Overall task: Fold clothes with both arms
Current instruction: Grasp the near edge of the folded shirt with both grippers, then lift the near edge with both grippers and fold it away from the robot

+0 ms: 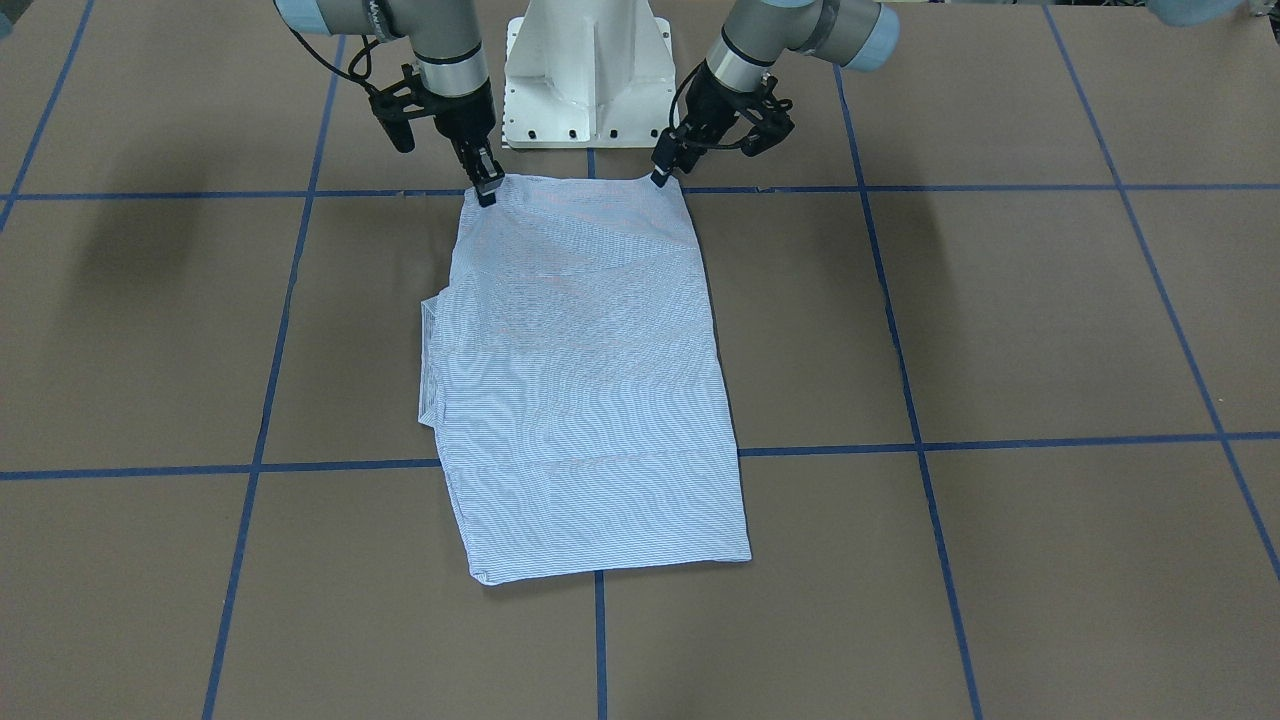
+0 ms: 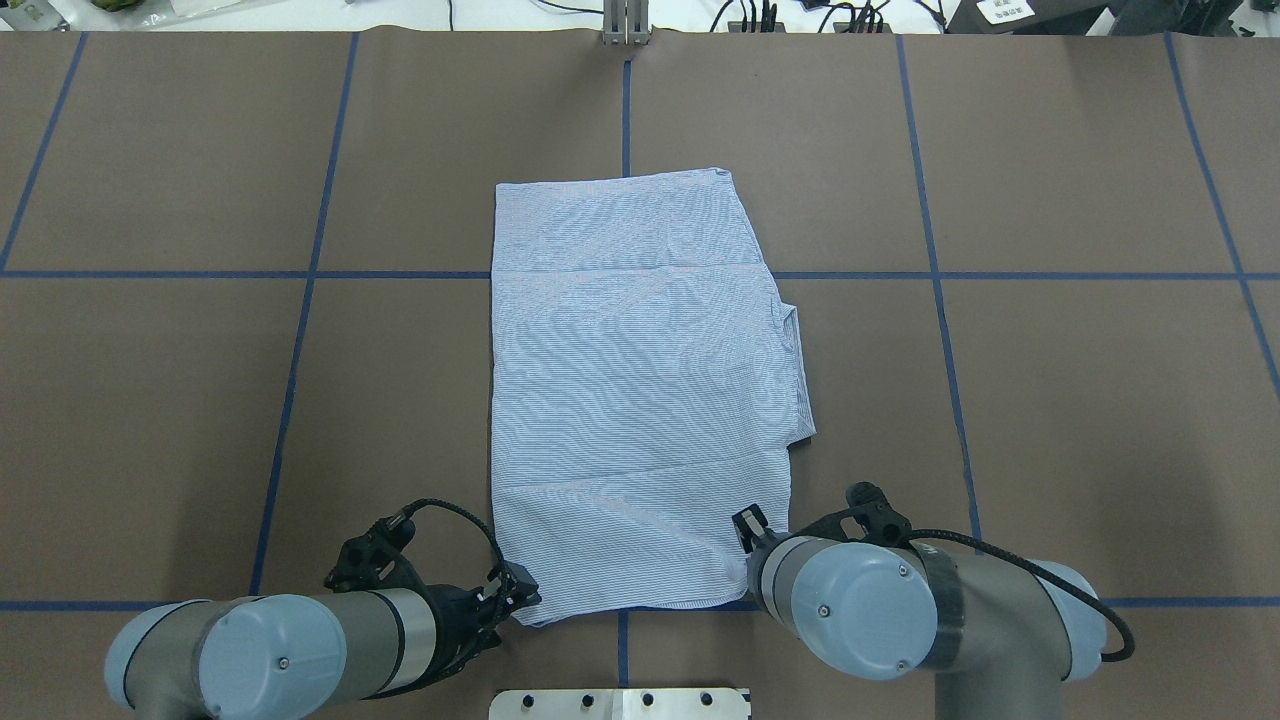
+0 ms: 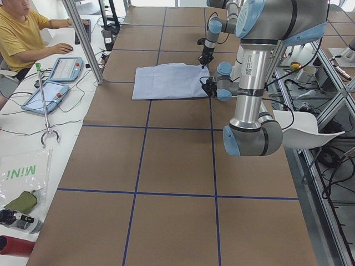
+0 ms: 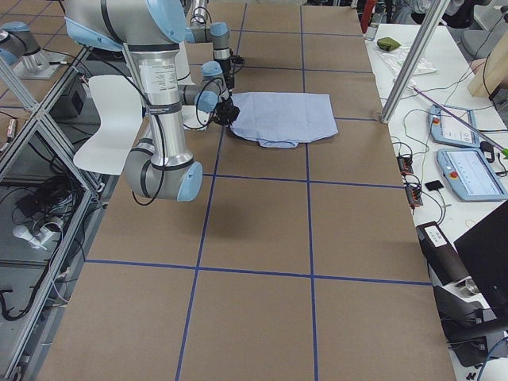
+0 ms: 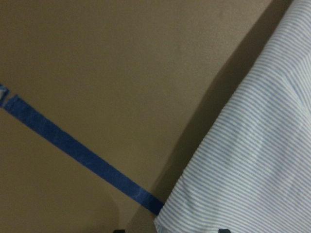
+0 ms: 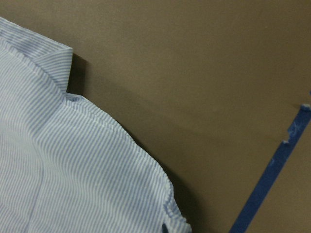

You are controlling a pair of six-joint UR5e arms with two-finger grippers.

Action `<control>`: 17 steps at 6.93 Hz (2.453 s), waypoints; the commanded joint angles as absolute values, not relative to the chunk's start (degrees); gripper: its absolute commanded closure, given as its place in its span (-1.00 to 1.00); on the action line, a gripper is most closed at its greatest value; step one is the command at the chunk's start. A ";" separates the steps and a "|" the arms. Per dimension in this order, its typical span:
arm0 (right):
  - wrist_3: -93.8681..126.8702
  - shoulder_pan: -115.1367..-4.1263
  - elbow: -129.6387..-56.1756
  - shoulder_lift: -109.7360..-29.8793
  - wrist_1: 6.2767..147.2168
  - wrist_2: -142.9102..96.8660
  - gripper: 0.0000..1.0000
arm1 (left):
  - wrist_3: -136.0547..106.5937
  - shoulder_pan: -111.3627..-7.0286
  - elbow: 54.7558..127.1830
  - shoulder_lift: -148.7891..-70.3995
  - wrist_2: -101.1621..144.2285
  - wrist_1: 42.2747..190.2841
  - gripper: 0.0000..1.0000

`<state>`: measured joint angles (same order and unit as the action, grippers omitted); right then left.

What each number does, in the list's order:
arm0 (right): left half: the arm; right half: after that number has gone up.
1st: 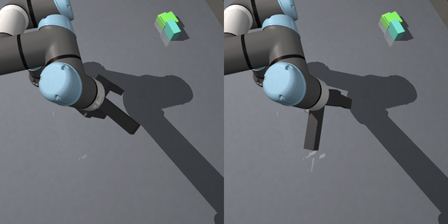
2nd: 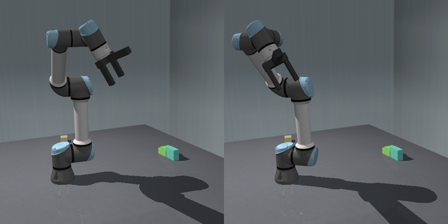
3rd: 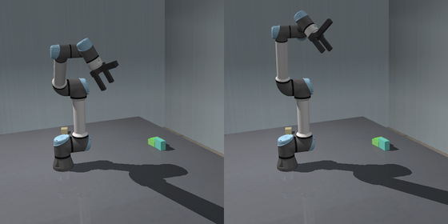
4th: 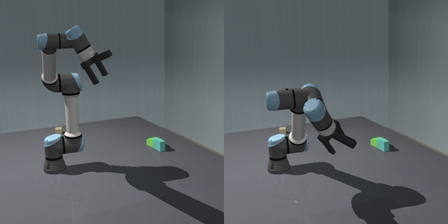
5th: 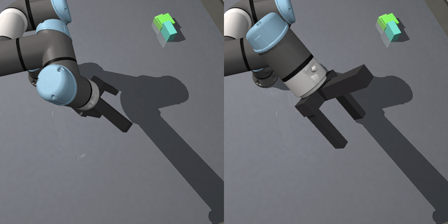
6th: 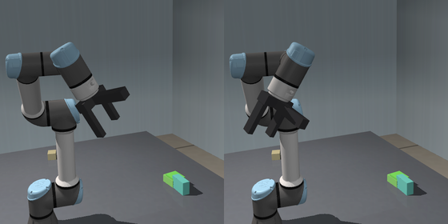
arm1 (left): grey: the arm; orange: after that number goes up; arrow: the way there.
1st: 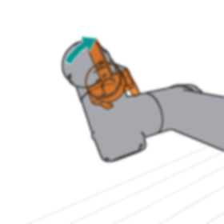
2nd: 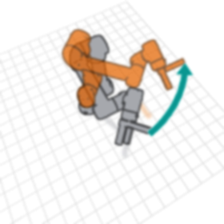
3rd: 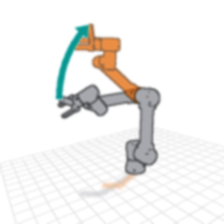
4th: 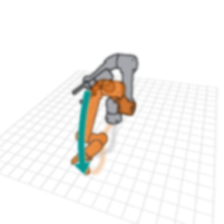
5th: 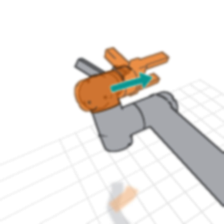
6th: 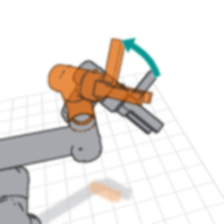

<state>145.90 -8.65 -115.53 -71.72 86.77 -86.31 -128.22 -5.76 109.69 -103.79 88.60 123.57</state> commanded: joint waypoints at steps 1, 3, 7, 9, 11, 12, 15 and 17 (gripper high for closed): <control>145.90 -8.61 -115.49 -71.81 86.84 -86.31 1.00 | -128.14 -5.71 109.16 -103.97 88.51 123.57 -0.32; 145.90 -8.61 -115.49 -71.81 86.75 -86.31 1.00 | -128.14 -5.80 109.16 -104.15 88.42 123.57 0.16; 145.90 -8.61 -115.58 -71.63 86.75 -86.31 1.00 | -128.23 -6.68 111.17 -104.50 85.96 123.57 1.00; 145.90 -8.70 -116.97 -71.89 86.84 -86.31 1.00 | -128.23 -7.12 116.95 -102.49 86.04 123.57 1.00; 145.99 -8.79 -126.77 -72.77 93.37 -86.40 1.00 | -129.45 -7.21 122.66 -102.04 86.13 121.40 1.00; 145.99 -9.57 -131.52 -72.43 97.34 -86.66 1.00 | -129.55 -7.21 126.00 -102.04 86.39 119.29 1.00; 144.85 -19.64 -130.27 -69.62 98.26 -90.76 1.00 | -128.68 -20.33 128.85 -103.79 94.52 117.96 1.00; 140.83 -30.01 -121.70 -61.83 98.09 -98.83 1.00 | -125.19 -29.93 122.47 -109.48 100.61 115.85 1.00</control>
